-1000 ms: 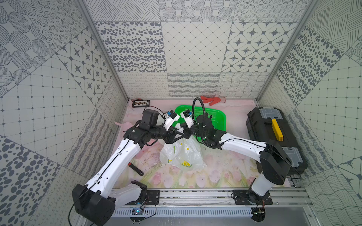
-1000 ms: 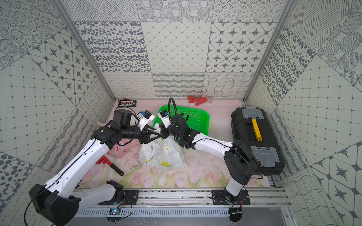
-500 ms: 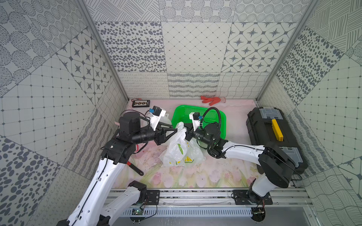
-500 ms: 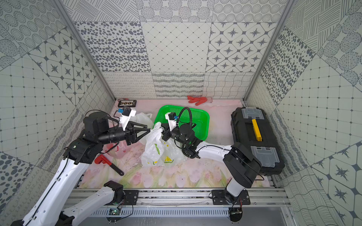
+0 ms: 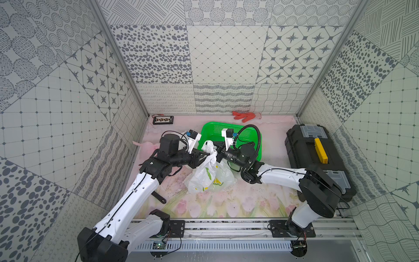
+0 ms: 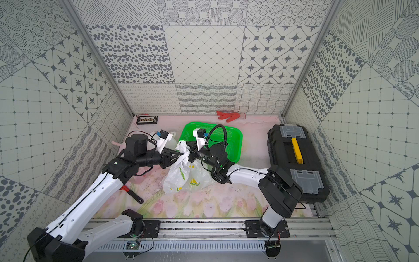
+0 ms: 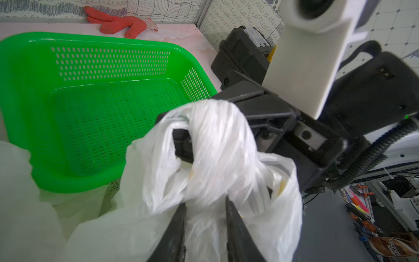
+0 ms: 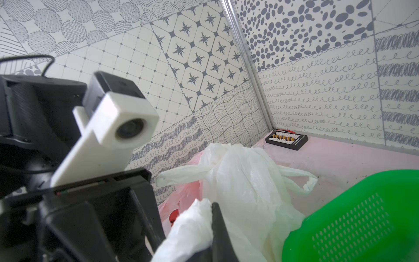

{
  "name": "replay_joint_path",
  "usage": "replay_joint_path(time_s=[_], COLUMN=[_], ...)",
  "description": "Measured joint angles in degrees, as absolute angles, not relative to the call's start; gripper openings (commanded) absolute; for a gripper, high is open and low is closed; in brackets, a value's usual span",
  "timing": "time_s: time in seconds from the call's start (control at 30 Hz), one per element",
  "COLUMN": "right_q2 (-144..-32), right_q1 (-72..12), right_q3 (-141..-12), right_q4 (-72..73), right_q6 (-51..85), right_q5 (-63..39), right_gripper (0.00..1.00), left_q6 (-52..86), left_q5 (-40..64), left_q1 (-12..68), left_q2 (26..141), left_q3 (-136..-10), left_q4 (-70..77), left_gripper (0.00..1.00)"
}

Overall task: Place the pears into plastic bags & tie knots
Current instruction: Tie the plastic bag at the center of the board.

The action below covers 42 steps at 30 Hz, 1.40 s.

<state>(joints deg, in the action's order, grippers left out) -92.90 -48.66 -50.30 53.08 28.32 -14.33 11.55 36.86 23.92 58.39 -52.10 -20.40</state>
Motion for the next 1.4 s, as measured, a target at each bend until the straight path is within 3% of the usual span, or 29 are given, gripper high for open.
replay_joint_path(time_s=[0.3, 0.53, 0.73, 0.8, 0.9, 0.97, 1.03, 1.27, 1.33, 1.4], right_q2=[-91.6, -91.6, -91.6, -91.6, -91.6, -91.6, -91.6, -91.6, -91.6, -91.5], right_q1=[-46.7, -46.1, -46.1, -46.1, -46.2, -46.2, -46.2, -46.1, -46.1, -46.0], right_q3=[-47.2, -46.4, -46.4, -46.4, -46.4, -46.5, -46.5, -46.5, -46.5, -46.5], right_q4=[55.2, 58.5, 58.6, 58.6, 58.6, 58.6, 58.6, 58.6, 58.8, 59.0], right_q6=[33.8, 36.5, 37.2, 37.4, 38.0, 38.2, 38.4, 38.9, 39.2, 39.8], right_q5=[-19.2, -20.5, -21.6, -21.7, -22.0, -22.1, -22.3, -22.8, -22.7, -22.5], right_gripper=[0.02, 0.02, 0.01, 0.01, 0.01, 0.01, 0.0, 0.0, 0.06, 0.18], left_q6=[14.0, 12.8, 13.7, 14.4, 14.9, 15.1, 15.1, 14.2, 14.0, 13.5], left_q5=[35.2, 35.5, 37.1, 37.6, 37.8, 37.6, 37.3, 36.8, 36.9, 37.0], left_q1=[27.2, 21.1, 19.5, 19.7, 21.3, 22.2, 22.8, 22.3, 22.0, 21.7], left_q2=[58.5, 50.5, 53.7, 55.1, 57.5, 59.0, 60.0, 60.5, 60.5, 60.5], left_q3=[-49.8, -51.8, -53.5, -53.8, -54.4, -54.8, -55.3, -56.9, -57.3, -57.8], left_q4=[-15.1, -20.1, -19.1, -18.5, -17.2, -16.8, -16.8, -17.3, -17.8, -18.6], left_gripper=[0.27, 0.17, 0.16, 0.18, 0.34, 0.37, 0.33, 0.03, 0.0, 0.0])
